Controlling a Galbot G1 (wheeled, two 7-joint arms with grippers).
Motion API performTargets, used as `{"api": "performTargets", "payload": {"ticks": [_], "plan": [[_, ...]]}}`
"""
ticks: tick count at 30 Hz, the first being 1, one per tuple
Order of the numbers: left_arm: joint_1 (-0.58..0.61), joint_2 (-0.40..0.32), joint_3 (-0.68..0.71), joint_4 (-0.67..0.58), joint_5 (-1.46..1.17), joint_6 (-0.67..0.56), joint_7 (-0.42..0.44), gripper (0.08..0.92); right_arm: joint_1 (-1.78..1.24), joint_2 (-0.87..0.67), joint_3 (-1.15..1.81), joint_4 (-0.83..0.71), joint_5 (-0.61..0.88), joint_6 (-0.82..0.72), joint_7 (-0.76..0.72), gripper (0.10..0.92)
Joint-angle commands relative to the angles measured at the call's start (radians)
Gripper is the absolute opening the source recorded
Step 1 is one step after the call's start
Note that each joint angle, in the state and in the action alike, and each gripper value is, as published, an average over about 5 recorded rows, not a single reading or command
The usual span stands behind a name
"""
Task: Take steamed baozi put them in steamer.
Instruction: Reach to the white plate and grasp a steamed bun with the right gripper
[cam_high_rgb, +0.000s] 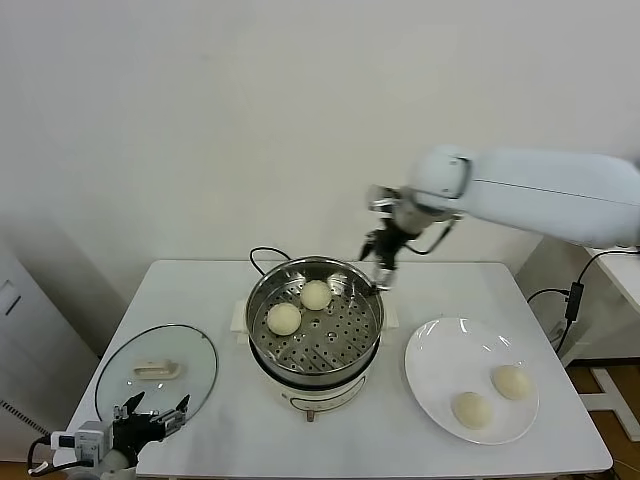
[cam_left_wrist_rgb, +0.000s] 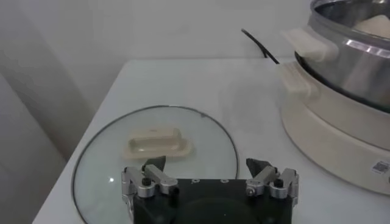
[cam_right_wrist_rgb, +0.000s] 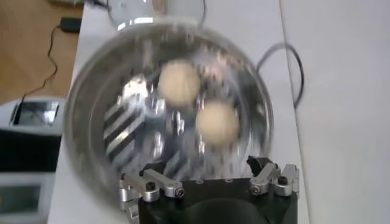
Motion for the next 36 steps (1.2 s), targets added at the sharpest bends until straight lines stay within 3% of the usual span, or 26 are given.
{"api": "performTargets", "payload": {"ticks": [1, 36], "plan": [[0.003, -0.001, -0.001, -0.002, 0.0, -0.001, 0.0, 0.823, 0.011, -0.333, -0.083, 0.077, -0.293, 0.125, -0.13, 0.823], [-0.008, -0.012, 0.012, 0.003, 0.012, 0.002, 0.0, 0.823, -0.522, -0.382, 0.215, 0.07, -0.557, 0.227, -0.057, 0.823]]}}
